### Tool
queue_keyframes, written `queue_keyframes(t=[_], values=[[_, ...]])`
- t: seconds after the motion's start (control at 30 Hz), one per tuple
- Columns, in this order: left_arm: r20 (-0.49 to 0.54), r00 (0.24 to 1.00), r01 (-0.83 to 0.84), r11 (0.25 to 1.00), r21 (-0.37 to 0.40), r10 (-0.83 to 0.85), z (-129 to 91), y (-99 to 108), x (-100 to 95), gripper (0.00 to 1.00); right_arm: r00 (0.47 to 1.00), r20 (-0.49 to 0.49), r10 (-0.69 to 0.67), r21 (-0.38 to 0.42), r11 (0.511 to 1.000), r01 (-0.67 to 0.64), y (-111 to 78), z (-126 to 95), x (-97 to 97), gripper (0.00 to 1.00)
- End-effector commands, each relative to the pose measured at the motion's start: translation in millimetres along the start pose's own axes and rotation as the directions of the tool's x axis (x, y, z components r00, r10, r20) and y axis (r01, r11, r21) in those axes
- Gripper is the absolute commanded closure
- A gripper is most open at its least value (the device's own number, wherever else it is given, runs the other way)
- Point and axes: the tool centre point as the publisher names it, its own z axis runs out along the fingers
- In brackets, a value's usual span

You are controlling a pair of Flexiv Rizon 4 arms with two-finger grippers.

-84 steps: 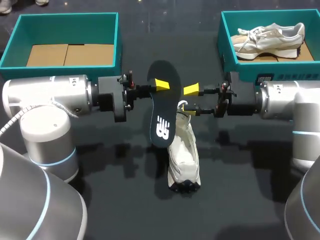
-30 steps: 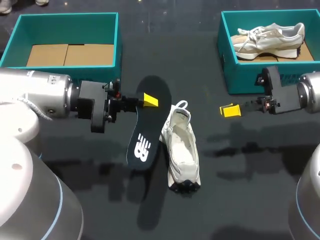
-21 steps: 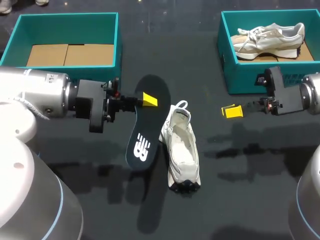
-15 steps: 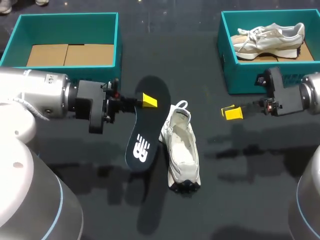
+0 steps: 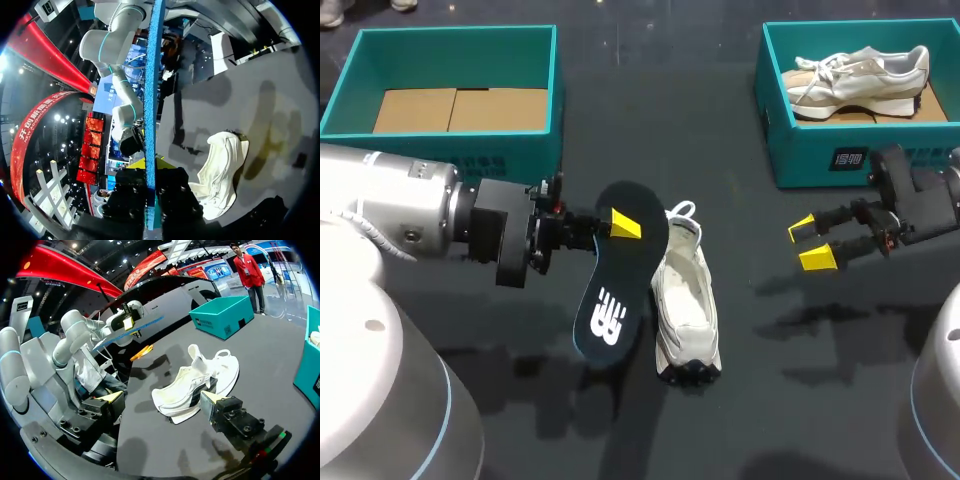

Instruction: Take the shoe out of the shoebox, open the shoe tongue, remove and reinsert the insole, then place the shoe into the shoebox

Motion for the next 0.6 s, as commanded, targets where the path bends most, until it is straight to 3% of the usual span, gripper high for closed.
queue_keyframes(t=[0.03,0.4,0.6], values=[[0.003,1.000,0.001,1.000,-0.021,0.000,-9,-15,0.7,1.00,1.000,0.016,-0.002,-0.009,1.000,0.002,-5.8,-2,8.0,0.00],[0.003,1.000,0.011,1.000,-0.023,-0.011,-8,-16,0.3,1.00,1.000,0.016,-0.002,-0.009,1.000,0.002,-5.8,-2,8.0,0.00],[-0.009,0.994,0.105,0.994,-0.009,-0.105,-6,-17,0.2,1.00,0.998,0.064,-0.012,0.029,1.000,0.011,-19.9,-4,-0.9,0.00]])
